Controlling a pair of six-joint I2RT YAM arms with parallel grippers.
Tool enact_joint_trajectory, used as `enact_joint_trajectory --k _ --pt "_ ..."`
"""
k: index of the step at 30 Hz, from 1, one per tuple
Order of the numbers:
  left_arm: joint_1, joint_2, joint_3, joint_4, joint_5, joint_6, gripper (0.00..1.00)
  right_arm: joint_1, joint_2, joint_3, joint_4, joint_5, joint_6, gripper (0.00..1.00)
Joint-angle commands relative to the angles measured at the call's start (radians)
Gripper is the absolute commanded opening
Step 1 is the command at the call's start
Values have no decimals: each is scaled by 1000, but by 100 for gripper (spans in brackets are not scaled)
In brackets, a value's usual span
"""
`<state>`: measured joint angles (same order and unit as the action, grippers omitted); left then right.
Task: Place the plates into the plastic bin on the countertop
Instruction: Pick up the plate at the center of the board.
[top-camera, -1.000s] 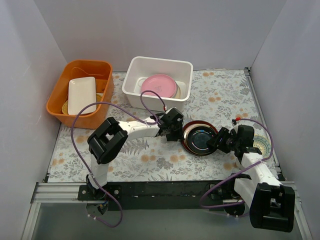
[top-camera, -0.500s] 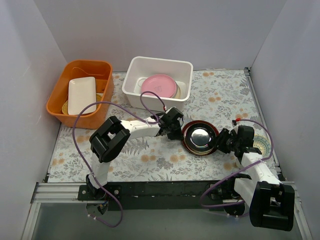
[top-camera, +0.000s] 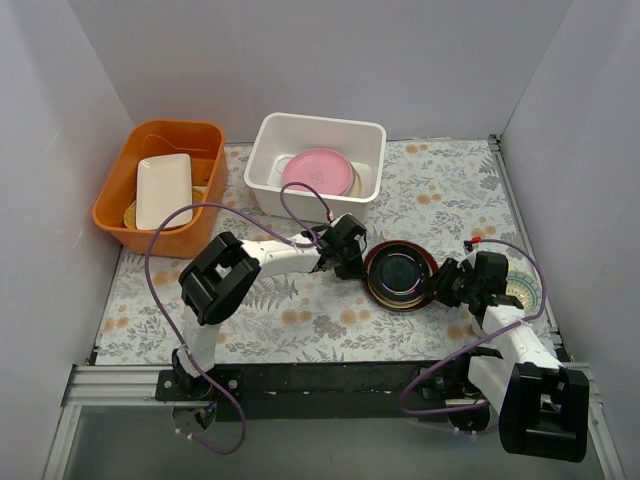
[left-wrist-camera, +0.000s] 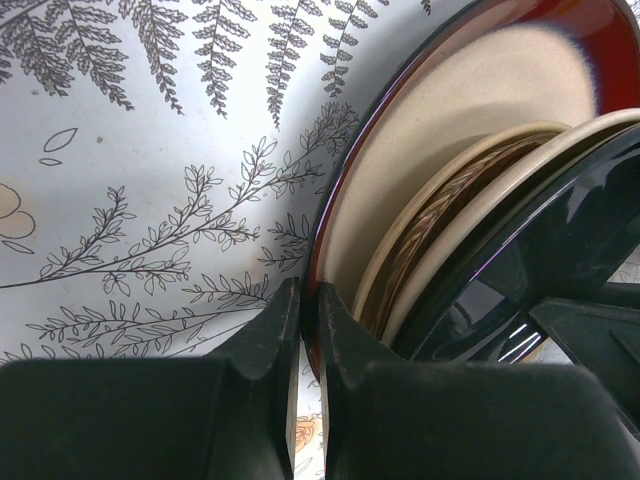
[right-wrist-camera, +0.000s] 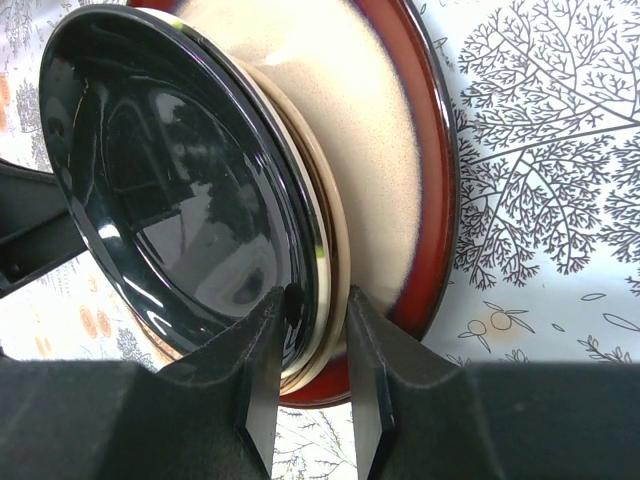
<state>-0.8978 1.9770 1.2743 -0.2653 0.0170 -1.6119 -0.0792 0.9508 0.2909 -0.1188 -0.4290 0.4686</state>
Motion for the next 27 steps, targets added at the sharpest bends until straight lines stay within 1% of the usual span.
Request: enact_joint_trajectory --k 1,7,14,27 --pt "10 -63 -9 -94 -78 58 0 -2 -1 -12 -33 32 -33 17" --pt "23 -93 -15 -129 -106 83 0 -2 -17 4 -50 36 -31 12" --pt "43 -141 -70 -141 -126 92 0 -2 -35 16 -55 27 -24 11" --pt "71 -204 -119 -226 -196 144 0 -2 -89 74 -91 9 1 9"
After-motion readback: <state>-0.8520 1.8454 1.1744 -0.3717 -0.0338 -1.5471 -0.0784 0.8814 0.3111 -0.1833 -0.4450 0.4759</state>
